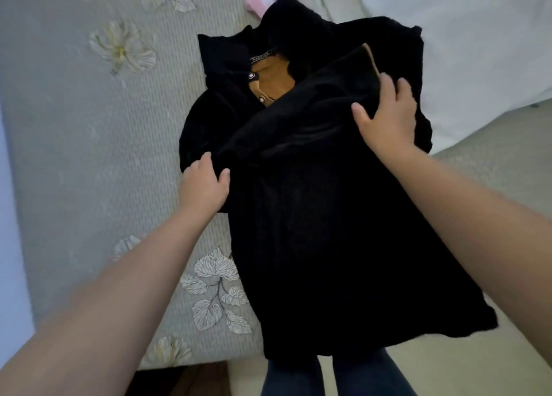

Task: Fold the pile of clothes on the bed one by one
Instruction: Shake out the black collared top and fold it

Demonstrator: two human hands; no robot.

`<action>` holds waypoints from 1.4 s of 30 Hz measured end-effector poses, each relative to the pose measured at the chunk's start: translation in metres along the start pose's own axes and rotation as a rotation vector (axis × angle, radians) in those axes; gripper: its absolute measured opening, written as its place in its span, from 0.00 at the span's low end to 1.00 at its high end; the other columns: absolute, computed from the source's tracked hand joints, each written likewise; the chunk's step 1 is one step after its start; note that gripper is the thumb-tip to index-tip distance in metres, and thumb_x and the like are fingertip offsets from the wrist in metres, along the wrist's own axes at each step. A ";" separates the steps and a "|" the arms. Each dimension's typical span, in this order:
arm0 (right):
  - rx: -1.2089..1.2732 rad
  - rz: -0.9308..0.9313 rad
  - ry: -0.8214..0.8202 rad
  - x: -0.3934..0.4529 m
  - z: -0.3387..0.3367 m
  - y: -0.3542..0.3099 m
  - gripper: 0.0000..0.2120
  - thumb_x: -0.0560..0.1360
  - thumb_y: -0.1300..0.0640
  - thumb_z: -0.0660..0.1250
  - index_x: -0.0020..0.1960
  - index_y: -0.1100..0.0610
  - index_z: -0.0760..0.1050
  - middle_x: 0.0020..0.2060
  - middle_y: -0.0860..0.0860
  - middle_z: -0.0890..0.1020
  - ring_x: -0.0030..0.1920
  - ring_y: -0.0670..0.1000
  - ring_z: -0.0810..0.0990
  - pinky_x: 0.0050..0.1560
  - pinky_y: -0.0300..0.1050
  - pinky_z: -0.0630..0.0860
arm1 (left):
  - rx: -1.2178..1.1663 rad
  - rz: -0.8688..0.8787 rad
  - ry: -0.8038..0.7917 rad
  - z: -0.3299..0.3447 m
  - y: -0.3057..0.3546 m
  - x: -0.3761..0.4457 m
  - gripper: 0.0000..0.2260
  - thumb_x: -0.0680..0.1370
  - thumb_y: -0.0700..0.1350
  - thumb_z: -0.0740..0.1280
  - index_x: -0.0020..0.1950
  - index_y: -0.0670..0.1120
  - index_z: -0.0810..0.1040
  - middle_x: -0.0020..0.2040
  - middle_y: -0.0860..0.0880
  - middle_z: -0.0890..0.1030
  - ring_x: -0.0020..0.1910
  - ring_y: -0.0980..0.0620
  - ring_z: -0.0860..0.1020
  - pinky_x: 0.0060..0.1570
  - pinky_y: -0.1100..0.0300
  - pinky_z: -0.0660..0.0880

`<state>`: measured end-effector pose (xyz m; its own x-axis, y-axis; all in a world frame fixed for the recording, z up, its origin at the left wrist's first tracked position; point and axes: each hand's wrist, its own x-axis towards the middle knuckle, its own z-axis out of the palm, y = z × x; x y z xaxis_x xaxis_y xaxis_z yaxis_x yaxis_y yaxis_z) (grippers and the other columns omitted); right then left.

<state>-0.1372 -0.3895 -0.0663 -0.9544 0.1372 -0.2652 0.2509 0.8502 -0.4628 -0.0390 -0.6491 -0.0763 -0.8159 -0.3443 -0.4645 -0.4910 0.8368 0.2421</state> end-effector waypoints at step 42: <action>0.820 0.309 0.146 0.033 -0.070 0.033 0.14 0.71 0.71 0.60 0.34 0.54 0.65 0.34 0.50 0.70 0.36 0.47 0.72 0.44 0.41 0.73 | -0.364 0.018 0.125 -0.062 -0.035 0.055 0.11 0.73 0.45 0.52 0.33 0.43 0.66 0.29 0.48 0.67 0.29 0.51 0.65 0.30 0.59 0.62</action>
<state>-0.1717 -0.3215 -0.0312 -0.8216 0.4119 -0.3941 0.4846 0.1406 -0.8634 -0.0856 -0.7238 -0.0579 -0.8451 -0.3990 -0.3558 -0.5345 0.6451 0.5460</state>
